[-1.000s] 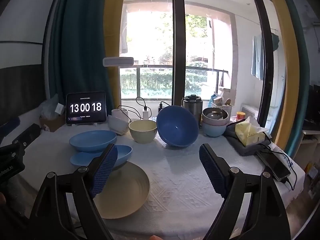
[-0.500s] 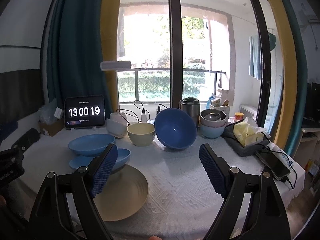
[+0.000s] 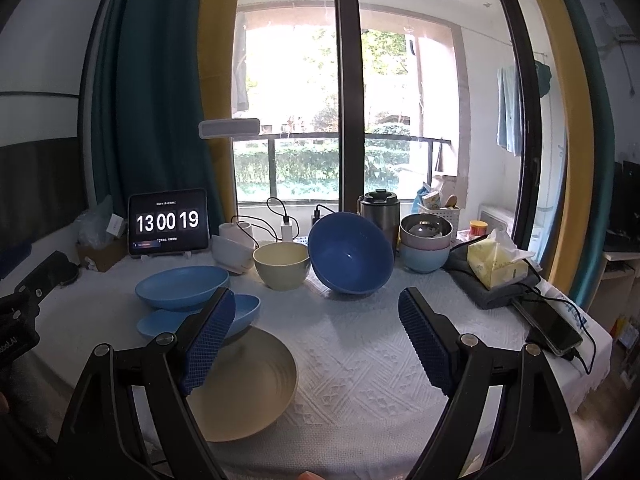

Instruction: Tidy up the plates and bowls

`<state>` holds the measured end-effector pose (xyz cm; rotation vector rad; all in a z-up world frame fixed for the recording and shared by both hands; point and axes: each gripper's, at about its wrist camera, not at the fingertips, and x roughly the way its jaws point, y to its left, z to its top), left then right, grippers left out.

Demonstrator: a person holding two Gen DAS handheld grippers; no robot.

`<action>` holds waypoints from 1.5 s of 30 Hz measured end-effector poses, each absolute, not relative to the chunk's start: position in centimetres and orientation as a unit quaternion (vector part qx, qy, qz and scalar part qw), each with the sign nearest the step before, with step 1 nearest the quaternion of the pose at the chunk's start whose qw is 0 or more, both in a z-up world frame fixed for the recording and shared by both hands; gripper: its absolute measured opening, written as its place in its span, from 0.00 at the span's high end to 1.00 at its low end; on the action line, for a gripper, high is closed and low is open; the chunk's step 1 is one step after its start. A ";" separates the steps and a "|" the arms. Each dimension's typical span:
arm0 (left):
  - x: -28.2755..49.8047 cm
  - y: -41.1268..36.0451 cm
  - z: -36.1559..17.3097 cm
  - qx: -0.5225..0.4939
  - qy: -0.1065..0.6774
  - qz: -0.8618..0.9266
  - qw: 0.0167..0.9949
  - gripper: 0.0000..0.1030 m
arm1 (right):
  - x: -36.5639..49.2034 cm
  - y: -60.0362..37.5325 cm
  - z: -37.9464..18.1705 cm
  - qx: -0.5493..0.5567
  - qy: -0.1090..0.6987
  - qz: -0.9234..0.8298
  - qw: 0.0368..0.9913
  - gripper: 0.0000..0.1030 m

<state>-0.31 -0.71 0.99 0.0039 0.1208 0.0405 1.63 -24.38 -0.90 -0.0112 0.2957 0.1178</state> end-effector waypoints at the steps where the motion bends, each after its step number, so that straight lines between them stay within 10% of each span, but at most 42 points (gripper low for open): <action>1: -0.3 -0.7 1.0 0.002 0.061 0.020 0.998 0.01 | 1.6 -24.4 -0.9 -0.005 0.147 0.059 0.987 0.16; 45: -0.7 0.0 0.7 -0.002 0.062 0.021 0.998 0.01 | 1.7 -24.0 -1.0 -0.006 0.152 0.064 0.986 0.16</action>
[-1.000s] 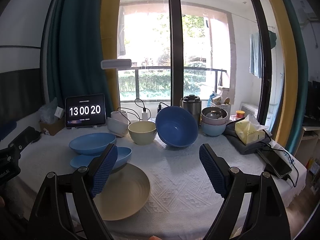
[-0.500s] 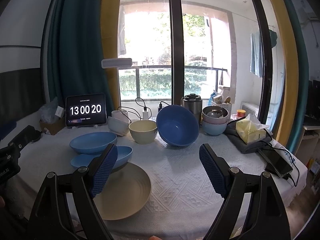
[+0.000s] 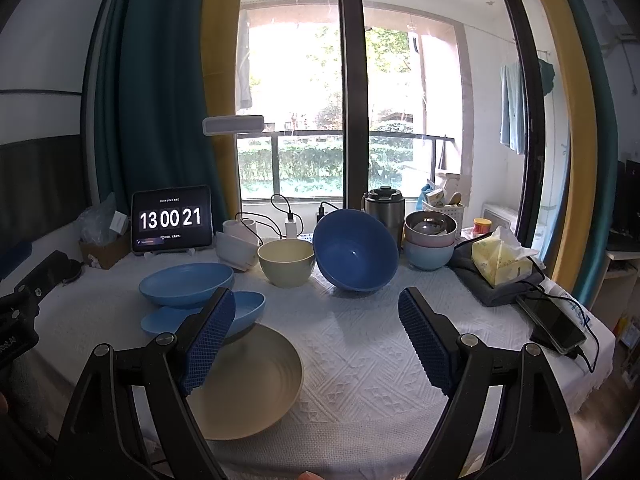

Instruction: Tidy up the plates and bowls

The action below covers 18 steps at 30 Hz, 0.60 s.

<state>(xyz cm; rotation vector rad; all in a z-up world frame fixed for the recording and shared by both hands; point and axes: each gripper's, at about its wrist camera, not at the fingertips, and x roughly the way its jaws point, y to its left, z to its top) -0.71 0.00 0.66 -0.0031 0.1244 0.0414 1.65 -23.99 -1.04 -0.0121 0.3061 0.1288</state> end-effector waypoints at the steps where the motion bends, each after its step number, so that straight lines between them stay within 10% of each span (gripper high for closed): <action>1: -0.7 0.1 0.6 -0.002 0.063 0.021 0.998 0.01 | 1.7 -24.0 -1.0 -0.005 0.153 0.065 0.986 0.16; 18: 2.8 1.2 -1.7 -0.024 0.128 0.027 0.991 0.01 | 4.3 -23.1 -2.3 -0.013 0.170 0.081 0.982 0.16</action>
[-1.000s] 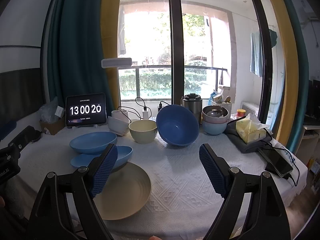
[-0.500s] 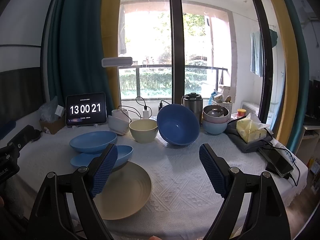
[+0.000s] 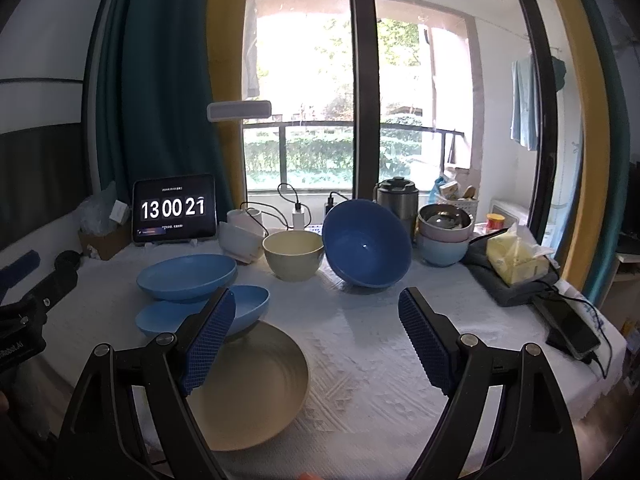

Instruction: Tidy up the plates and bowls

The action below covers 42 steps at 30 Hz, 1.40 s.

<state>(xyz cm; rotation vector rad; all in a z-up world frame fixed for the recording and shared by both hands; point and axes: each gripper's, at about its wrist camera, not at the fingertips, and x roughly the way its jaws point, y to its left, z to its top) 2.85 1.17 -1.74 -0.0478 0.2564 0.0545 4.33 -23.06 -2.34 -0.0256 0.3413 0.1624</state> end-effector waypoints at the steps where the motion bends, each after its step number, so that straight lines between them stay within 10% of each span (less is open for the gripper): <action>1: 3.2 1.2 -2.0 -0.024 0.132 0.027 0.991 0.01 | 4.7 -22.9 -2.6 -0.012 0.174 0.084 0.981 0.16; 35: 14.1 5.5 -9.3 -0.146 0.289 0.012 0.946 0.03 | 16.7 -18.6 -8.3 0.066 0.317 0.168 0.931 0.16; 42: 14.7 5.8 -10.1 -0.164 0.311 0.008 0.936 0.20 | 17.4 -17.2 -9.3 0.051 0.337 0.169 0.925 0.27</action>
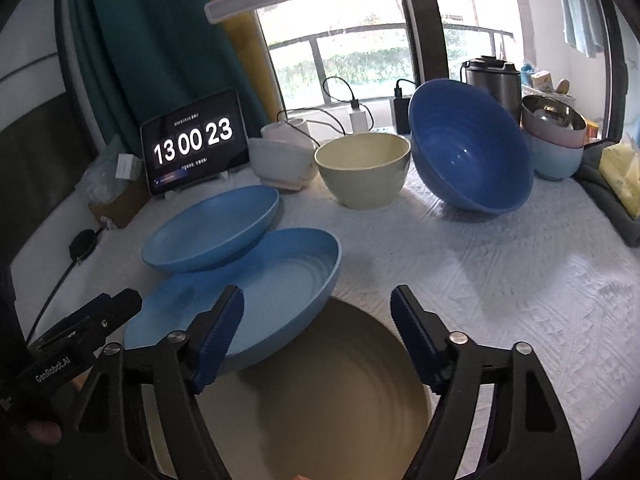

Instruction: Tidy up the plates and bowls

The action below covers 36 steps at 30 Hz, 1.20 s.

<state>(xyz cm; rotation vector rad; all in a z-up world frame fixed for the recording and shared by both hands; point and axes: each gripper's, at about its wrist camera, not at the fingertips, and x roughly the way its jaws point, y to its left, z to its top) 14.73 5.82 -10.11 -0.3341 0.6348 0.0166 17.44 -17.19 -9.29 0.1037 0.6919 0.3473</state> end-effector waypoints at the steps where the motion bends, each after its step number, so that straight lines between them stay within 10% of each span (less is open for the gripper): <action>1: 14.9 5.8 -10.2 -0.165 0.315 0.007 0.935 0.23 | 17.5 -17.1 -9.5 0.052 0.340 0.170 0.923 0.28; 9: 16.1 5.1 -11.1 -0.181 0.348 -0.025 0.919 0.48 | 18.0 -16.6 -10.0 0.061 0.355 0.187 0.914 0.41; 36: 13.8 1.2 -9.0 -0.140 0.340 -0.057 0.928 0.50 | 14.6 -19.1 -8.6 0.060 0.349 0.162 0.921 0.53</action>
